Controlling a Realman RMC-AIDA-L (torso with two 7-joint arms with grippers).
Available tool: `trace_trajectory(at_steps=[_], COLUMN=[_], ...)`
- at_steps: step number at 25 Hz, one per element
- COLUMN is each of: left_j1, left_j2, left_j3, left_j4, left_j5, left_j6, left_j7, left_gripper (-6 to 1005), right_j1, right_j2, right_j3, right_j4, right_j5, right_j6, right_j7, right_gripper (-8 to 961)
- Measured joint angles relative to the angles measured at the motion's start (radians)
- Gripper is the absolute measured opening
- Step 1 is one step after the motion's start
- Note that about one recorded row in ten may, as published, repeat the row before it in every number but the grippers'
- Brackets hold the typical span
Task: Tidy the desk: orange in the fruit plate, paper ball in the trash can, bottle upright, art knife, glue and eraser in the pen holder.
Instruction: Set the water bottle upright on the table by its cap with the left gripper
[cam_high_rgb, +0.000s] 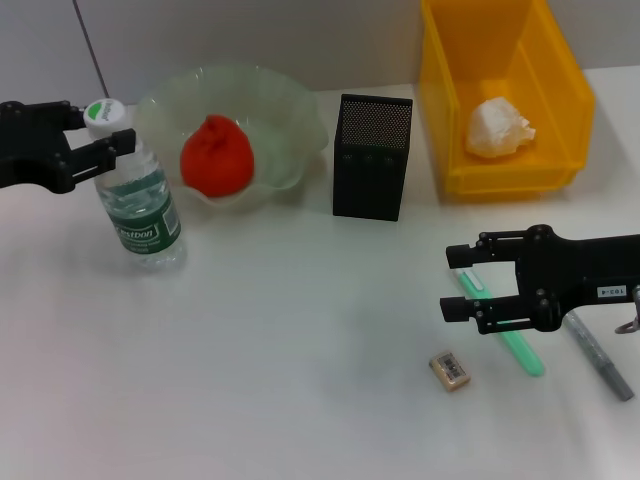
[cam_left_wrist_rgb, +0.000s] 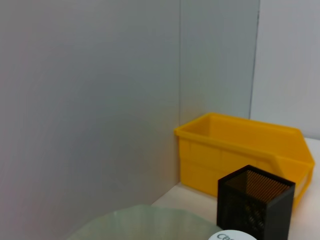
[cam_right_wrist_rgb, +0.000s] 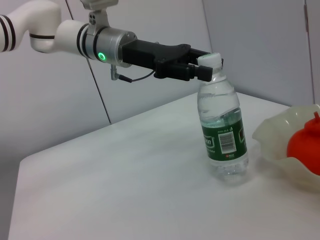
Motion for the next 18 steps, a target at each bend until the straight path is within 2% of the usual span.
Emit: trace_trajectory(at_steps=[18], left_j1=[0.006], left_j2=[-0.008], left_j3=[0.005], left_j4=[-0.023], left_j5=[0.002], left_j6=[-0.037], left_j7=[0.034], left_gripper=[457], right_j1=[0.003], right_j2=[-0.001], right_j3=[0.000], right_j4=[0.001], right_j5=[0.000], right_j6=[0.002], right_j7=[0.005], right_gripper=[728])
